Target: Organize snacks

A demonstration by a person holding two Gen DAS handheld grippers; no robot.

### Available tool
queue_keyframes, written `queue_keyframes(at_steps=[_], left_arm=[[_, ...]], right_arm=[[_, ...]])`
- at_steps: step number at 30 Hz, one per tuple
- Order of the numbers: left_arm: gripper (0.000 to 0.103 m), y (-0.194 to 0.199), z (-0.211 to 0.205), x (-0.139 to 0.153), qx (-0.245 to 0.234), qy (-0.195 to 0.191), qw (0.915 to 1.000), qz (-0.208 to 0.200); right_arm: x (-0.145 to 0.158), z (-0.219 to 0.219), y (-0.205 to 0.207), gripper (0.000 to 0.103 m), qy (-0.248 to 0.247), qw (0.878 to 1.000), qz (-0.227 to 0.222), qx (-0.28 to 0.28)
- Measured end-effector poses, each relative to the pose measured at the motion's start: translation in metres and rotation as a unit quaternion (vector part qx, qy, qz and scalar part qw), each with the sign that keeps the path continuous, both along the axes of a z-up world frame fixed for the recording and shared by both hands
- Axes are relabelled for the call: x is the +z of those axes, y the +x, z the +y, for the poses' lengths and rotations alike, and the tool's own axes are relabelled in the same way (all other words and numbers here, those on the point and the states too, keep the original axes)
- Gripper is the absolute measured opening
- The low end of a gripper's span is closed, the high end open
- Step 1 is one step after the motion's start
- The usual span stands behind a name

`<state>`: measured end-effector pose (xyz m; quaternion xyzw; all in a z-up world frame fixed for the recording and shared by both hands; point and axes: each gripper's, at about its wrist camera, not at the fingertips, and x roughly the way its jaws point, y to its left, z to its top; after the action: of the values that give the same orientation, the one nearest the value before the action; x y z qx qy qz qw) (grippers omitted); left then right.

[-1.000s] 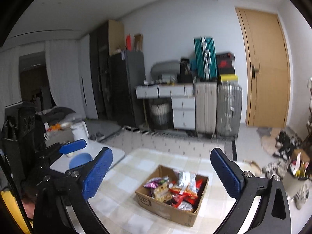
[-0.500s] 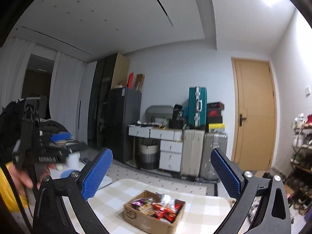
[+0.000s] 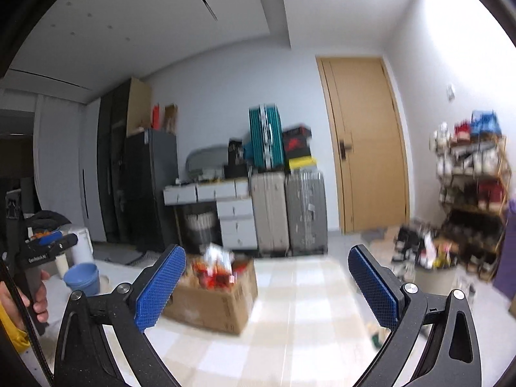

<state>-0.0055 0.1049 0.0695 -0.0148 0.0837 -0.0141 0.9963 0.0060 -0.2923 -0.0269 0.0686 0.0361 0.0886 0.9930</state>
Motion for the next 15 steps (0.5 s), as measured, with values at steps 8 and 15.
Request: queue_keyframes(at_steps=[8,15], left_arm=[[0.102,0.072,-0.027,-0.108,0.0,0.011,0.9925,0.122],[0.102,0.113,-0.044,-0.146,-0.004,-0.006,0.9907,0.136]], right_arm=[[-0.07,0.028,0.067,0.103,0.001,0.997,0.073,0.02],[-0.086,0.051,0.101,0.102,-0.033,0.995,0.088,0.023]])
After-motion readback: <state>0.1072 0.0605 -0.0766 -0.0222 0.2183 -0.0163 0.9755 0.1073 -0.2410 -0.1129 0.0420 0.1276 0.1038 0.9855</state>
